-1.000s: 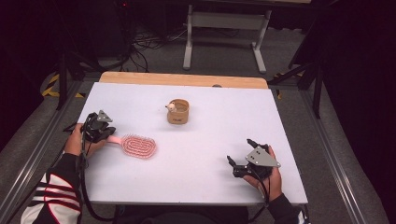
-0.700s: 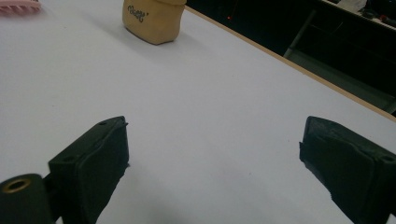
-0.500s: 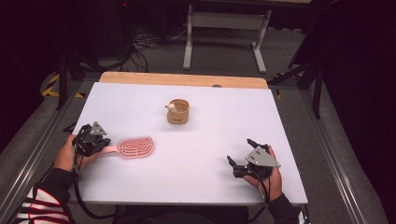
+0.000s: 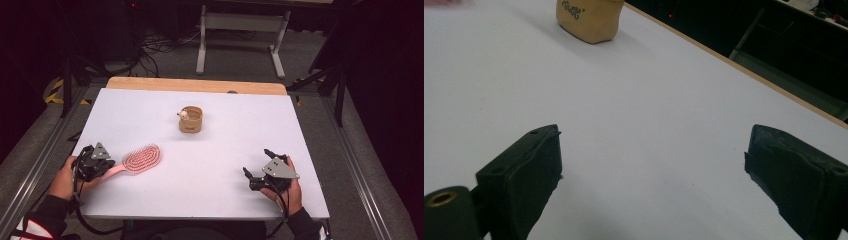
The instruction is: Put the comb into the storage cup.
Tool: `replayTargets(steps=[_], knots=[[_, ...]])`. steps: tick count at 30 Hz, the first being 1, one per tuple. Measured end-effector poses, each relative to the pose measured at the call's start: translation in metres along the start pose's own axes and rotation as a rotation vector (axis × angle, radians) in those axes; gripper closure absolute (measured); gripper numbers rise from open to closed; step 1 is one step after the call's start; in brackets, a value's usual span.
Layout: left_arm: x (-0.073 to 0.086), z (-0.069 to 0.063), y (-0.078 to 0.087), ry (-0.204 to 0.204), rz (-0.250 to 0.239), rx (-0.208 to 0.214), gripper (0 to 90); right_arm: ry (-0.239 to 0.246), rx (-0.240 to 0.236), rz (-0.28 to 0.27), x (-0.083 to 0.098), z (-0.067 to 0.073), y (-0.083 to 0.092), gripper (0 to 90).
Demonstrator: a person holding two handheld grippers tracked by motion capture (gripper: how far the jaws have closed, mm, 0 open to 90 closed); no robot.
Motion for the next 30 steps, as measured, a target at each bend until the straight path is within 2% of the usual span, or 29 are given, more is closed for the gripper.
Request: replayTargets(steps=[4, 7, 8, 12, 14, 17, 18, 22, 24, 27, 30], knots=[[0.002, -0.003, 0.003, -0.003, 0.005, 0.003, 89.6, 0.000, 0.001, 0.000, 0.000, 0.000, 0.000, 8.4], [0.004, -0.001, 0.005, 0.005, -0.001, 0.001, 84.3, 0.001, 0.002, 0.000, 0.000, 0.000, 0.000, 8.5], [0.004, 0.000, 0.009, 0.006, -0.012, 0.001, 83.6, 0.002, 0.018, -0.009, -0.001, -0.001, 0.001, 8.8], [0.002, 0.002, 0.018, 0.008, -0.048, -0.004, 76.6, -0.009, 0.026, -0.020, -0.002, -0.003, 0.002, 8.9], [-0.001, 0.000, 0.028, 0.000, -0.079, 0.001, 73.6, -0.010, 0.025, -0.013, -0.001, -0.004, 0.002, 8.9], [-0.003, -0.002, 0.032, -0.015, -0.081, 0.006, 67.9, -0.008, 0.021, -0.010, -0.001, -0.003, 0.002, 8.9], [-0.004, -0.004, 0.033, -0.031, -0.079, 0.017, 67.9, -0.004, 0.015, -0.008, -0.001, -0.002, 0.001, 8.9], [-0.006, -0.007, 0.031, -0.052, -0.056, 0.025, 56.1, 0.002, 0.008, 0.002, 0.000, -0.001, 0.000, 8.9], [-0.006, -0.007, 0.029, -0.043, -0.046, 0.046, 50.6, 0.002, 0.008, 0.003, 0.000, -0.001, 0.000, 8.9], [-0.006, -0.007, 0.025, -0.038, -0.021, 0.060, 33.2, 0.001, 0.001, 0.005, 0.000, -0.001, 0.000, 8.9], [-0.008, -0.009, 0.022, -0.035, -0.023, 0.087, 18.9, 0.006, -0.002, 0.011, 0.001, 0.000, -0.001, 8.9]])
Point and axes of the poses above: each handheld gripper's, and its own axes: y roughly backward along the jaws, x roughly out of its underside, z roughly to its left, the point moved 3 cm from there along -y, roughly forward along the jaws, and after that the axes turned 10 degrees about -y, right-handed, at the moved point
